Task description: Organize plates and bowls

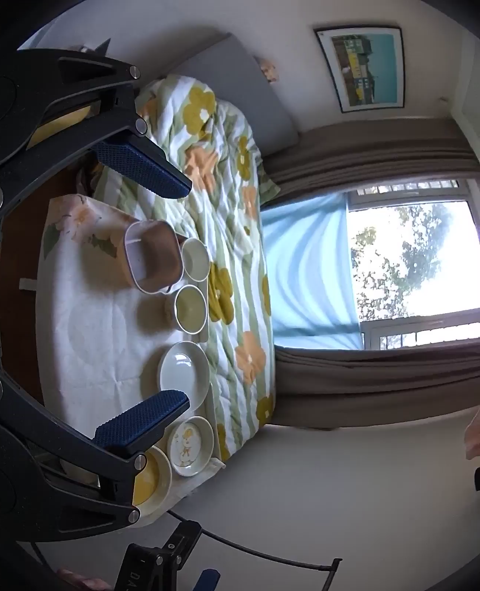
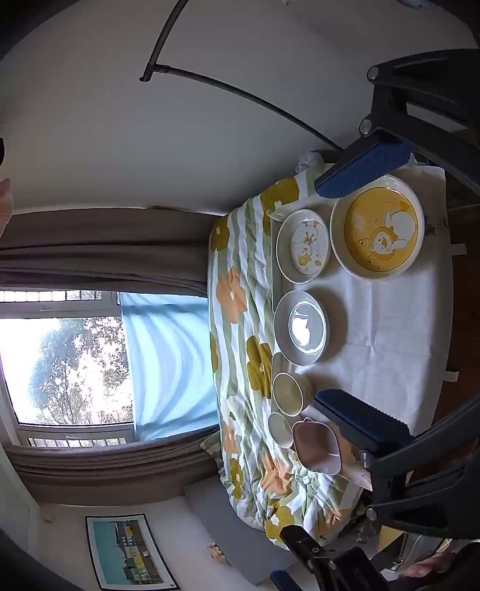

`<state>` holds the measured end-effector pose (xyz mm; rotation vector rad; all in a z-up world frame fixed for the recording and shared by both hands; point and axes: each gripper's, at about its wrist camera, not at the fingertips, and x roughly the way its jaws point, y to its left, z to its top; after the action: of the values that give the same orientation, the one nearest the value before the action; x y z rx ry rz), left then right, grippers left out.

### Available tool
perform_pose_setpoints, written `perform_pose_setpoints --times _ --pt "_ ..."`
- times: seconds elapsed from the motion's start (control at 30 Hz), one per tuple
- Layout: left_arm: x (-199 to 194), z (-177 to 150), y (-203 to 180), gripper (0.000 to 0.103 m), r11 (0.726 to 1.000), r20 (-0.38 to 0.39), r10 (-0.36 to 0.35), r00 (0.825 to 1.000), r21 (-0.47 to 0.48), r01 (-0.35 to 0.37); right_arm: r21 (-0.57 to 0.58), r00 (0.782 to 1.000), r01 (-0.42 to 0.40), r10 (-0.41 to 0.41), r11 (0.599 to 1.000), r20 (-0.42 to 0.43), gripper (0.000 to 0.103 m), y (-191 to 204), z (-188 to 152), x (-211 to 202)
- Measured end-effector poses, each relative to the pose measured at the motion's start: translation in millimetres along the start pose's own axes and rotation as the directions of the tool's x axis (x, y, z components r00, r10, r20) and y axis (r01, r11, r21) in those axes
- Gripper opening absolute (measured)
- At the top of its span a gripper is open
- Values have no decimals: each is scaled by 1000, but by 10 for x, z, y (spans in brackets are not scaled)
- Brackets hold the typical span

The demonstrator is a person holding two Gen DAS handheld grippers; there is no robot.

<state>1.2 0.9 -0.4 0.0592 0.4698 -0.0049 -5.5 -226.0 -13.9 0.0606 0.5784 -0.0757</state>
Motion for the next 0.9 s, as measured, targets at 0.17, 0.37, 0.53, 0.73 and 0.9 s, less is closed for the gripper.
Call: perform_pose_setpoints --times 0.17,0.37,0.53,0.73,0.9 --pt "-44 8 5 103 1000 31 -8 999 30 7 -4 1000 3 -3 1000 -3 103 1 -3 12" --pt "-40 27 -60 103 999 30 -15 999 47 13 -6 1000 6 -6 1000 -2 103 31 -27 20" --pt "-14 57 -54 103 999 28 -23 999 39 22 -4 1000 6 -6 1000 -3 103 23 9 48" --pt "1 59 -80 103 998 31 -32 999 47 30 0 1000 4 -4 1000 -2 103 9 35 50" --pt "0 76 -90 103 998 34 -40 999 54 38 2 1000 4 -4 1000 -2 103 1 36 66"
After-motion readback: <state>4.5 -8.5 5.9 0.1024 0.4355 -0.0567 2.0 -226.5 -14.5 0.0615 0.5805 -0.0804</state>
